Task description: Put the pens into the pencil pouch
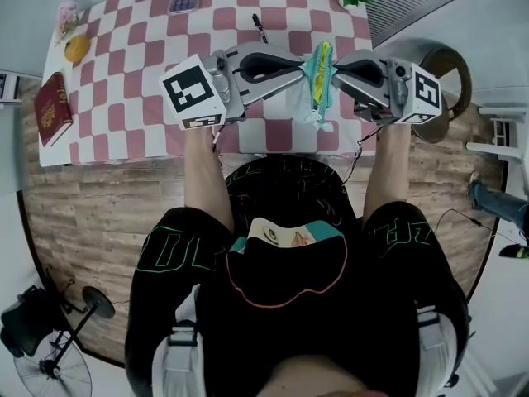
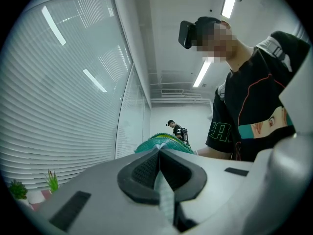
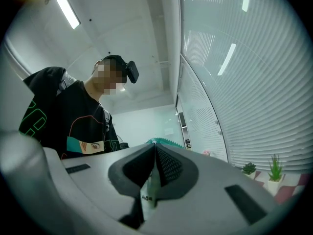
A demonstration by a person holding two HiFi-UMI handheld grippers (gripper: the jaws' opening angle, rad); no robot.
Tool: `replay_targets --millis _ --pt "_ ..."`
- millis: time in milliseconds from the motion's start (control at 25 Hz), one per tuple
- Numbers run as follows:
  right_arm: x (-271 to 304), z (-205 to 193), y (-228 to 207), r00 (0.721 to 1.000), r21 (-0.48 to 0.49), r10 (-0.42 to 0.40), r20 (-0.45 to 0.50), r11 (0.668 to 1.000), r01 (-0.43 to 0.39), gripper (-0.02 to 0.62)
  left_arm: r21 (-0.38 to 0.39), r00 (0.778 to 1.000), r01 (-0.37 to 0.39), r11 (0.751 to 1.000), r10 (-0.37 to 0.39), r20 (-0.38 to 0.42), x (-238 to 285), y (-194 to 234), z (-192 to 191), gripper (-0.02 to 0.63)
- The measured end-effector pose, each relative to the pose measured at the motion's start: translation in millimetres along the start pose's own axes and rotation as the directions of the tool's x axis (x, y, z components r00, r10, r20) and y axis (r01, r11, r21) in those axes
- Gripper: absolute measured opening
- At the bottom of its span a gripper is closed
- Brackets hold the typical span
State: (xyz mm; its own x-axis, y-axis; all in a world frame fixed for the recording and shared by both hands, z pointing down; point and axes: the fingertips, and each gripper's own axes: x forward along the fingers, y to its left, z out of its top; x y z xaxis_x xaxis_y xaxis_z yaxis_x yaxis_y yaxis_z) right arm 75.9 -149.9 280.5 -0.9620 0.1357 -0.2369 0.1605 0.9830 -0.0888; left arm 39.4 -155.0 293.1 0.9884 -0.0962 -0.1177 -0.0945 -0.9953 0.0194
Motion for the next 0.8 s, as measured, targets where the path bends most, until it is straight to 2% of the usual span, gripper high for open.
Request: replay_targets --millis 200,360,560,800 --pt "-1.2 -3.3 0.8 1.0 0.008 -0.006 -0.009 1.0 0.006 0.006 -0.011 1.0 -0.013 1.0 0.013 0.003 -5.1 -1.0 -2.5 0.0" --pt "-9.8 0.4 3.2 1.0 0.02 -0.019 0.022 1.0 0.018 0.006 -0.031 0.997 -0.044 0.999 0.046 0.054 -20.2 2.1 2.8 -0.002" --pt "-19.6 -0.4 4.4 0.999 0.015 -0.045 0.016 0.999 0.045 0.006 -0.044 0.993 -0.09 0.995 0.093 0.075 -40.9 3.1 3.0 -0.002" --pt "-16.2 -17.5 1.6 0.999 0.041 -0.045 -0.021 0.998 0.046 0.006 -0.055 0.989 -0.13 0.99 0.133 0.06 -67.7 -1.8 -4.8 -0.002"
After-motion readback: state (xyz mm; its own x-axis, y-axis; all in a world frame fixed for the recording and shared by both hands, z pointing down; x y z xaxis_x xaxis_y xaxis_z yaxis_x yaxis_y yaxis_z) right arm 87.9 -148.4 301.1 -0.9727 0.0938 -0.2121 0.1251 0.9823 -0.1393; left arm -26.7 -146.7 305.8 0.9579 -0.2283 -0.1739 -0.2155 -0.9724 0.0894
